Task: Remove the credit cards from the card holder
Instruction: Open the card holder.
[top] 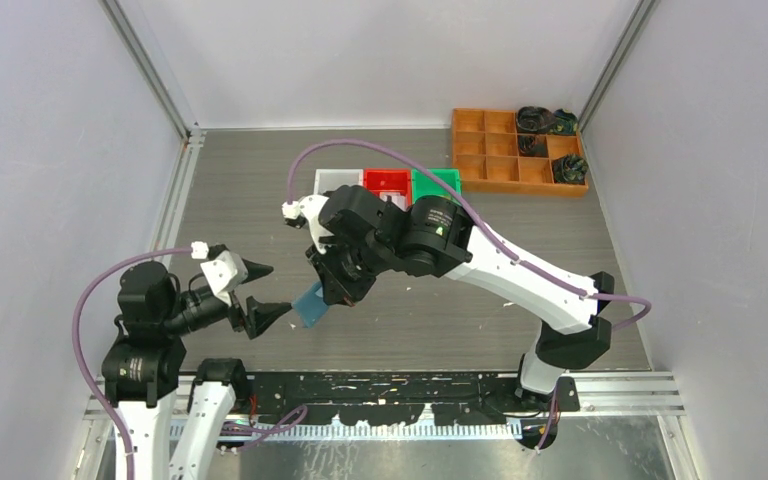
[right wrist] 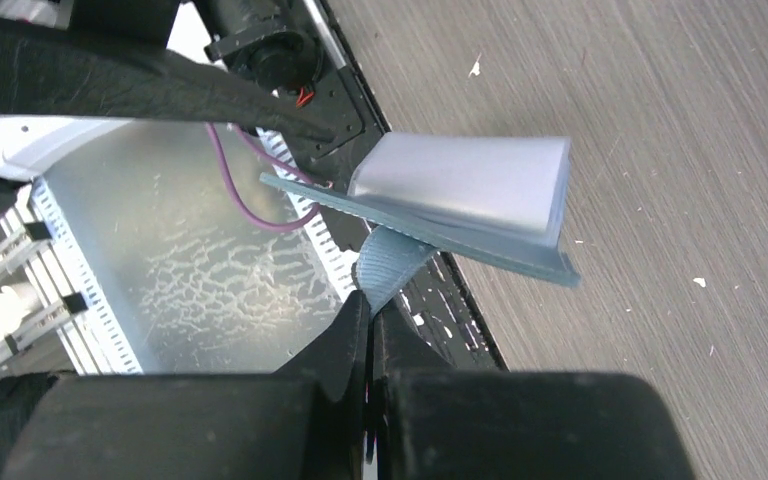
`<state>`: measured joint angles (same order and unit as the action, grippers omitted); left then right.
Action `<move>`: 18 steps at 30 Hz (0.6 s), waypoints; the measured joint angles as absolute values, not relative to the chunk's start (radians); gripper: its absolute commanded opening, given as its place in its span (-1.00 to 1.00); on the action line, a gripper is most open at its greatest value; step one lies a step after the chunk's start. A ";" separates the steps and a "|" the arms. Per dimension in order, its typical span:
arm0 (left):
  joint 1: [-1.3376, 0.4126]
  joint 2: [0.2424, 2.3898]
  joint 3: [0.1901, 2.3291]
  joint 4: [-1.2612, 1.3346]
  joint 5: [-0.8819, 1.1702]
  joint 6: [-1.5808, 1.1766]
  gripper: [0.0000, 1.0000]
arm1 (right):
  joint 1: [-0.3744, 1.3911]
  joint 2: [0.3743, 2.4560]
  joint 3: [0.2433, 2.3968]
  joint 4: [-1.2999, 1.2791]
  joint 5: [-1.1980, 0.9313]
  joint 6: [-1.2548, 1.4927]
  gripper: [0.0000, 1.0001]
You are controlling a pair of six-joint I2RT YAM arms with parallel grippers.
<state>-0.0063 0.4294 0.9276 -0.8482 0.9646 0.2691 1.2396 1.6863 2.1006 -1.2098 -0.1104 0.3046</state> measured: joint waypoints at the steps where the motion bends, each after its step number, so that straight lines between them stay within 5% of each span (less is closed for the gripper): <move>1: -0.006 0.434 0.928 -0.856 0.964 0.286 0.42 | 1.243 1.686 2.101 -1.214 -0.119 0.297 -0.99; 8: -0.006 0.521 0.978 -0.934 1.026 0.414 0.45 | 1.254 1.682 2.101 -1.242 -0.179 0.262 -0.99; 18: -0.006 0.461 0.891 -0.710 1.176 0.094 0.58 | 1.269 1.731 2.183 -1.176 -0.359 0.217 -0.99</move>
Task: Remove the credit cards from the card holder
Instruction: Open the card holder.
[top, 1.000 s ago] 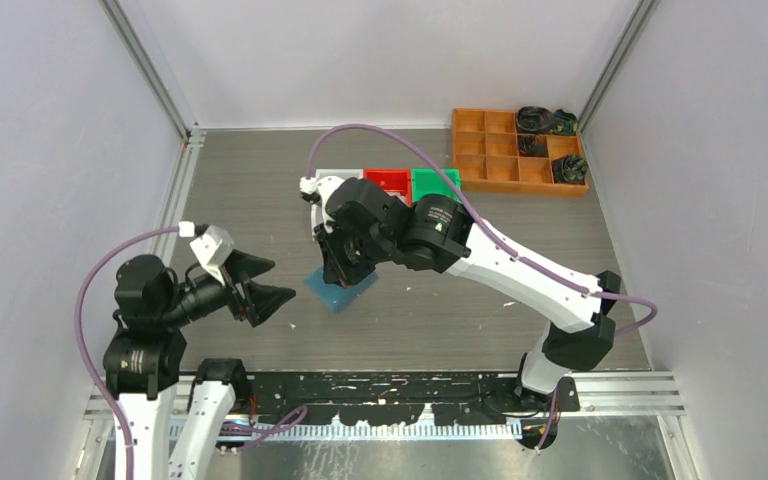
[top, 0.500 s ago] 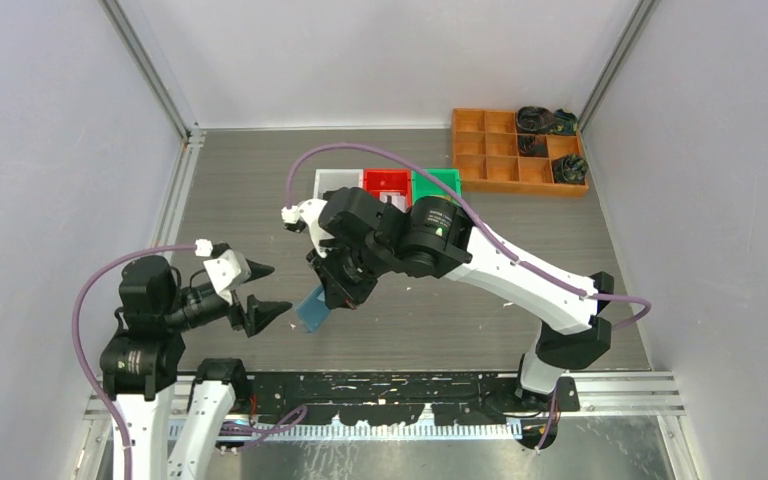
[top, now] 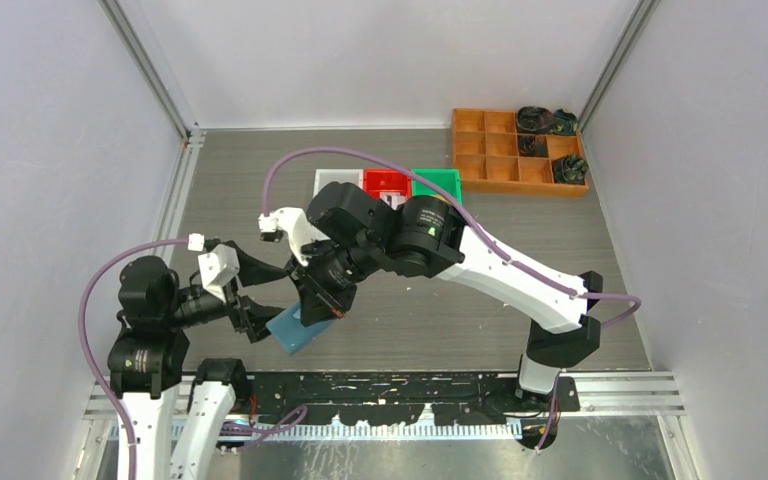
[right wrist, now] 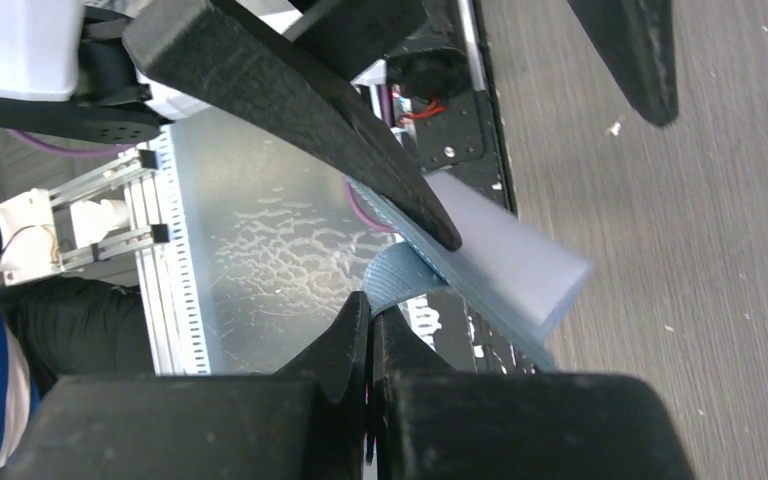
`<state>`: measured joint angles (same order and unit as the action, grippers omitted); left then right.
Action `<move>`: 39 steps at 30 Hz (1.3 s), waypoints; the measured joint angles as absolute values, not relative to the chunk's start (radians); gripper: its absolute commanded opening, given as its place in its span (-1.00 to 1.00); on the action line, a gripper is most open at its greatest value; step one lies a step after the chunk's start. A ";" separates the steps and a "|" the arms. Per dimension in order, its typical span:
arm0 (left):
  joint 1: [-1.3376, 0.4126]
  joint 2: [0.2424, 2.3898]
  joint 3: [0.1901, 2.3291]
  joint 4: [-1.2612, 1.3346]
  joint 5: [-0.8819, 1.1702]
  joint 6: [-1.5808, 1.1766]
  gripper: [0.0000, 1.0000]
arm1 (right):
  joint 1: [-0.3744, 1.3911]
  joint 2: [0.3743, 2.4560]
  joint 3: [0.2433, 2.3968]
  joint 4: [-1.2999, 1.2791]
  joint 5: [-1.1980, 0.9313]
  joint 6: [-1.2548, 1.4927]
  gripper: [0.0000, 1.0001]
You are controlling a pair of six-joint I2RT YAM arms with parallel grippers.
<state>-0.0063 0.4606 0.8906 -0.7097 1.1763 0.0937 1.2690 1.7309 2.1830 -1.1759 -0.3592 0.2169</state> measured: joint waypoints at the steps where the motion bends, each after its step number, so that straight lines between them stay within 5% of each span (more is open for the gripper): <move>1: -0.006 0.455 0.889 -0.699 1.181 0.082 0.57 | 1.269 1.739 2.193 -1.169 -0.377 0.213 -0.99; 18: -0.006 0.380 0.896 -0.653 1.348 -0.081 0.55 | 1.275 1.772 2.384 -1.263 -0.408 0.081 -0.99; 28: -0.006 0.389 0.876 -0.350 1.303 -0.344 0.78 | 1.274 1.839 2.444 -1.259 -0.454 0.085 -0.99; 39: -0.007 0.393 0.841 -0.280 1.302 -0.394 0.80 | 1.267 1.852 2.445 -1.198 -0.573 0.118 -0.99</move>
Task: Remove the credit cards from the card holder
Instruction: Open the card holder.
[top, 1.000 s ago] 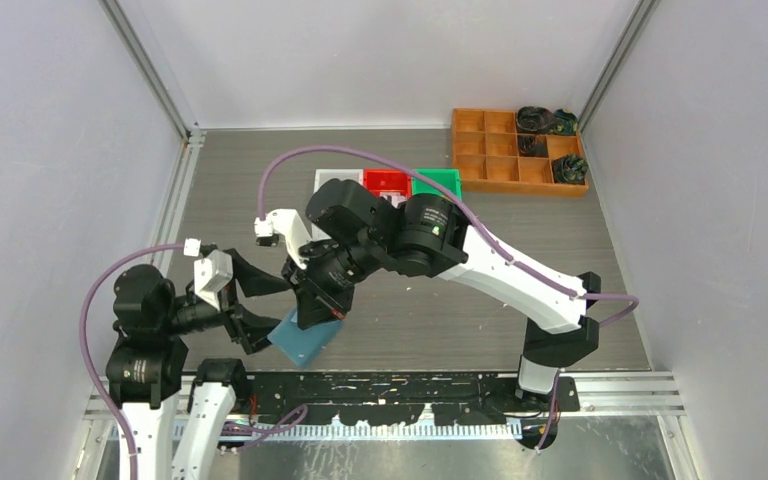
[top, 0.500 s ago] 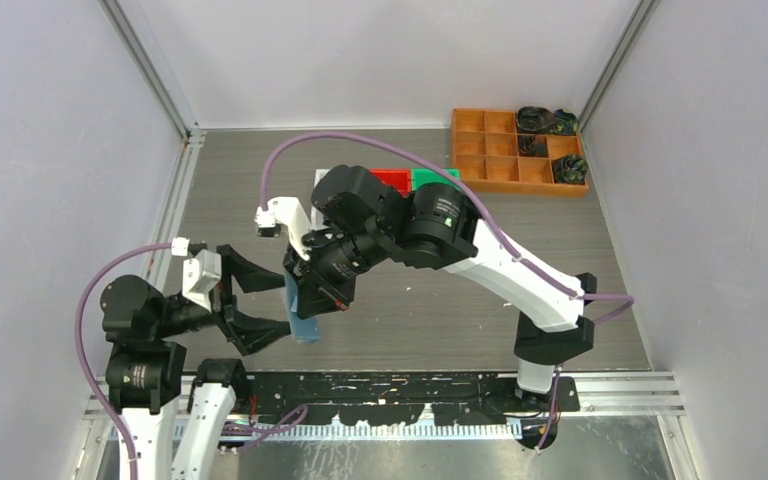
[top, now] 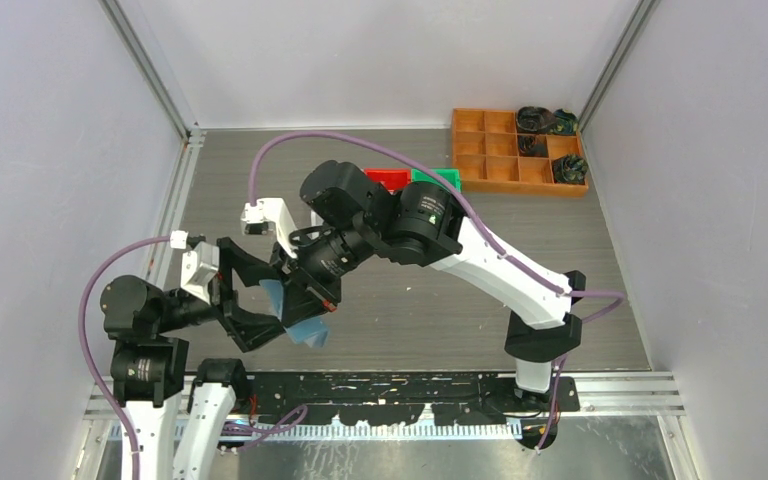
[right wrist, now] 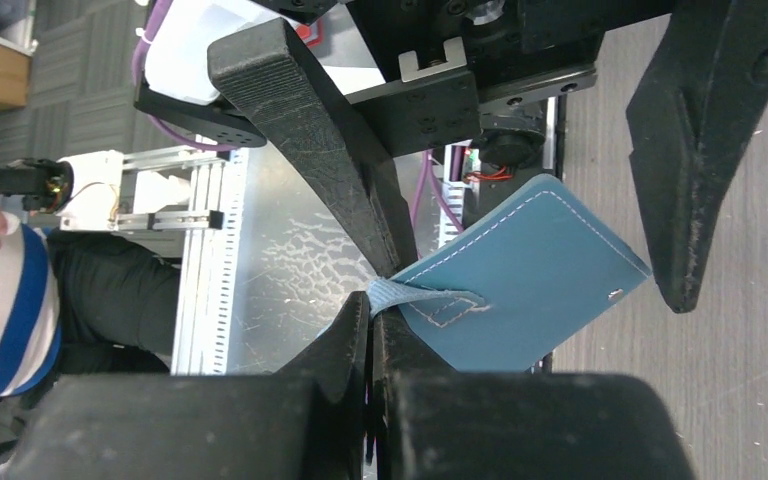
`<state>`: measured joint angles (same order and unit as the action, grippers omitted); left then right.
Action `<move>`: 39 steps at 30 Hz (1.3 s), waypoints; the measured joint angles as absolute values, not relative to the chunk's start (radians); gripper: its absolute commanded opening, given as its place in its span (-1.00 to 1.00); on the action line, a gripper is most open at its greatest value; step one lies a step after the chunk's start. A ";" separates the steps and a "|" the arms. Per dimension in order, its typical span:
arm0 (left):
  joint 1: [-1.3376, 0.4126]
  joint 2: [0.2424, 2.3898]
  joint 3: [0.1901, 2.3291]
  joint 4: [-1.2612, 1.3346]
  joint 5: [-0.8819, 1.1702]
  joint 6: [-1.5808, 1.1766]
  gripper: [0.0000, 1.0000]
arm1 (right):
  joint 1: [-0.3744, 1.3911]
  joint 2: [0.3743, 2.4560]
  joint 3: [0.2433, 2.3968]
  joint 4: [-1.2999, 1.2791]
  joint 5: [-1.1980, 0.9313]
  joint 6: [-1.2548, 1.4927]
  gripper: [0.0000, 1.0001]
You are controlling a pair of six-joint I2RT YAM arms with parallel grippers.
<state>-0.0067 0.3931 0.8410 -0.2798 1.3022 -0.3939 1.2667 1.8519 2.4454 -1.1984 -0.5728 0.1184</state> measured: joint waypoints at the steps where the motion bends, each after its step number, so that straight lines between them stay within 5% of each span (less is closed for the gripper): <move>1: -0.007 0.393 0.841 -0.280 1.305 -0.393 0.81 | 1.266 1.851 2.440 -1.192 -0.583 0.121 -0.99; 8: -0.007 0.402 0.866 -0.279 1.343 -0.429 0.56 | 1.255 1.837 2.407 -1.146 -0.657 0.147 -0.99; 13: -0.006 0.405 0.872 -0.263 1.377 -0.460 -0.09 | 1.249 1.837 2.399 -1.094 -0.707 0.175 -0.99; 17: -0.007 0.406 0.875 -0.258 1.384 -0.474 0.08 | 1.228 1.817 2.345 -1.015 -0.768 0.220 -0.99; 21: -0.007 0.414 0.892 -0.257 1.385 -0.497 0.61 | 1.187 1.797 2.290 -0.936 -0.820 0.270 -0.99; 30: -0.012 0.416 0.916 -0.247 1.337 -0.544 0.99 | 1.150 1.774 2.215 -0.789 -0.902 0.377 -0.99; 35: -0.012 0.416 0.916 -0.242 1.298 -0.551 0.98 | 1.150 1.774 2.197 -0.719 -0.938 0.436 -0.99; 39: -0.013 0.416 0.916 -0.231 1.285 -0.577 0.68 | 1.150 1.771 2.175 -0.671 -0.958 0.474 -0.99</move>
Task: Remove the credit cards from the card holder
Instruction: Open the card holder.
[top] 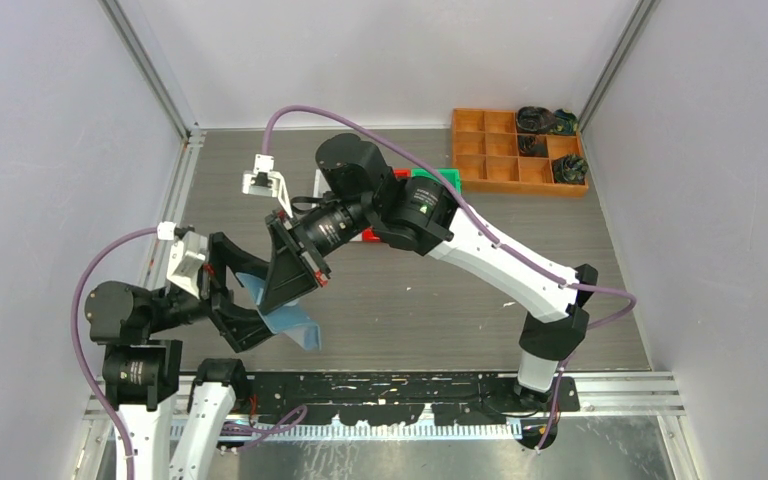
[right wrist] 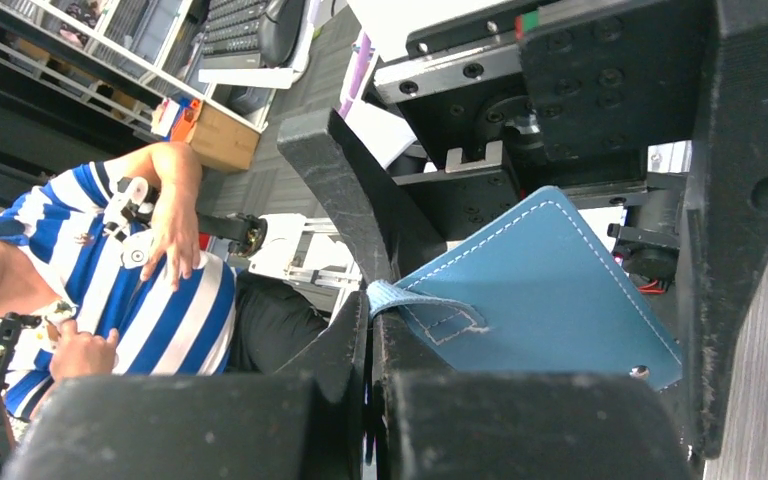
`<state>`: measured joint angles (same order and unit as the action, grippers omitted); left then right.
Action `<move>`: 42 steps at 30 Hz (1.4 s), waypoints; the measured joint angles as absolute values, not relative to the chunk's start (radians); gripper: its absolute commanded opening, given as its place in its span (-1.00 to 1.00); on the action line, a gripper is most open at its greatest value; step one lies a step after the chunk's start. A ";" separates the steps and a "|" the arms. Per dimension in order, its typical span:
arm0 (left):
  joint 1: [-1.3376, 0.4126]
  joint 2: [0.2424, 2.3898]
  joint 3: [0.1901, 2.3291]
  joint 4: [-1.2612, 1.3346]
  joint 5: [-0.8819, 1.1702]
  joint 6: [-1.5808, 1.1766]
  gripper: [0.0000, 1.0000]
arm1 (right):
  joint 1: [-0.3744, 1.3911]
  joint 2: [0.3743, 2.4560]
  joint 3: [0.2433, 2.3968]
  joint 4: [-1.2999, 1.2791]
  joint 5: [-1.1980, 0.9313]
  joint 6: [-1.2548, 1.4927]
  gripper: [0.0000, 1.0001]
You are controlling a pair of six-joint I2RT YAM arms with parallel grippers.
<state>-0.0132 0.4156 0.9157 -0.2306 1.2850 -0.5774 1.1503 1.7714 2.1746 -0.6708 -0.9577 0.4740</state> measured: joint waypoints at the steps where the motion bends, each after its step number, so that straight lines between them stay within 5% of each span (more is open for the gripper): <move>1: -0.013 0.416 0.916 -0.213 1.287 -0.593 0.59 | 1.151 1.769 2.167 -0.659 -0.961 0.479 -0.99; 7: -0.014 0.417 0.913 -0.105 1.326 -0.685 -0.61 | 1.146 1.742 2.142 -0.628 -0.974 0.498 -0.98; 11: -0.018 0.416 0.910 -0.096 1.341 -0.673 -1.00 | 1.116 1.689 2.083 -0.581 -0.983 0.526 -0.58; 13: -0.018 0.415 0.912 -0.108 1.338 -0.657 -1.00 | 1.081 1.652 2.028 -0.536 -0.982 0.555 -0.01; 16: -0.018 0.414 0.912 -0.132 1.335 -0.638 -1.00 | 1.043 1.622 1.980 -0.475 -0.969 0.586 0.44; 22: -0.018 0.414 0.921 -0.174 1.322 -0.622 -1.00 | 0.971 1.559 1.866 -0.419 -0.944 0.608 0.95; 34: -0.019 0.508 0.945 -0.192 1.248 -0.764 -1.00 | 0.858 1.129 1.435 -0.284 -0.854 0.582 0.99; 42: -0.019 0.530 0.947 -0.175 1.242 -0.868 -1.00 | 0.861 1.160 1.316 -0.062 -0.782 0.603 0.90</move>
